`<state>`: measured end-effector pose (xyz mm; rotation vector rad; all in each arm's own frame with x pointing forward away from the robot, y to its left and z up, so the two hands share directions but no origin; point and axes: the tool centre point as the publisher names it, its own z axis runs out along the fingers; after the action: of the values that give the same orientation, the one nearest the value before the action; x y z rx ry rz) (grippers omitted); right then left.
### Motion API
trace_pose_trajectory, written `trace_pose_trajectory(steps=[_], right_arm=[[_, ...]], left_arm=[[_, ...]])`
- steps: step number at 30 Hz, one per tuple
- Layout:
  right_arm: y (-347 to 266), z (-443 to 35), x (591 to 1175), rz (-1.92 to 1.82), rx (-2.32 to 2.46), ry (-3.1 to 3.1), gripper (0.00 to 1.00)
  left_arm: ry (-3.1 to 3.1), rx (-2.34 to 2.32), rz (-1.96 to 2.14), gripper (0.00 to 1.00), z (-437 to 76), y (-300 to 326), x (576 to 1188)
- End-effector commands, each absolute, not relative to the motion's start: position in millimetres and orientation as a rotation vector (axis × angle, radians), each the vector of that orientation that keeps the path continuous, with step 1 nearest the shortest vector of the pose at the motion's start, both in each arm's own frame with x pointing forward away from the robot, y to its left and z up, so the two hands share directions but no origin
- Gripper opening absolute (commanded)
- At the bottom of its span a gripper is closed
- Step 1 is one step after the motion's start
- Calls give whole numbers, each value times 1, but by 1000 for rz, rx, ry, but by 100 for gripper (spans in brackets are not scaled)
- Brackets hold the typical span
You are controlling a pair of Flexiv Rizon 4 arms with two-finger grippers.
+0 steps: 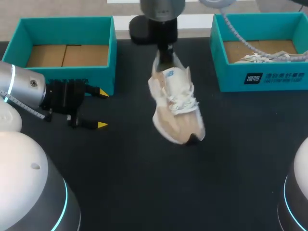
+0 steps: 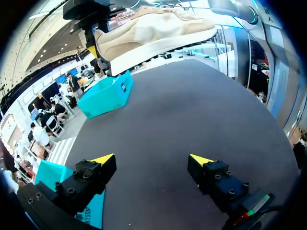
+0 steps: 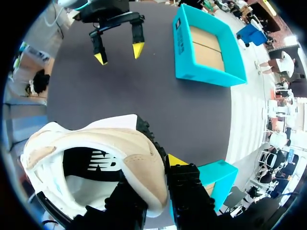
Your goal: Take the shoe out of the shoebox, open the shoe tongue, remove and reinsert the insole, then place the shoe into the shoebox
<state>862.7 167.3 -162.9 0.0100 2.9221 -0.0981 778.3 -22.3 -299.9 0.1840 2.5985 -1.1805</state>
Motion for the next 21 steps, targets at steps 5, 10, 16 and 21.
trace_pose_trajectory(steps=[5,10,16,21], right_arm=[[115,-160,905,-55,-62,2957,0],[90,-155,934,-132,-21,2900,0],[88,-154,937,-123,-20,2898,0],[88,-154,937,-123,-20,2898,0]], left_arm=[[2601,184,-1176,100,-299,-22,778],[2601,184,-1176,100,-299,-22,778],[2601,184,-1176,100,-299,-22,778],[2601,184,-1176,100,-299,-22,778]])
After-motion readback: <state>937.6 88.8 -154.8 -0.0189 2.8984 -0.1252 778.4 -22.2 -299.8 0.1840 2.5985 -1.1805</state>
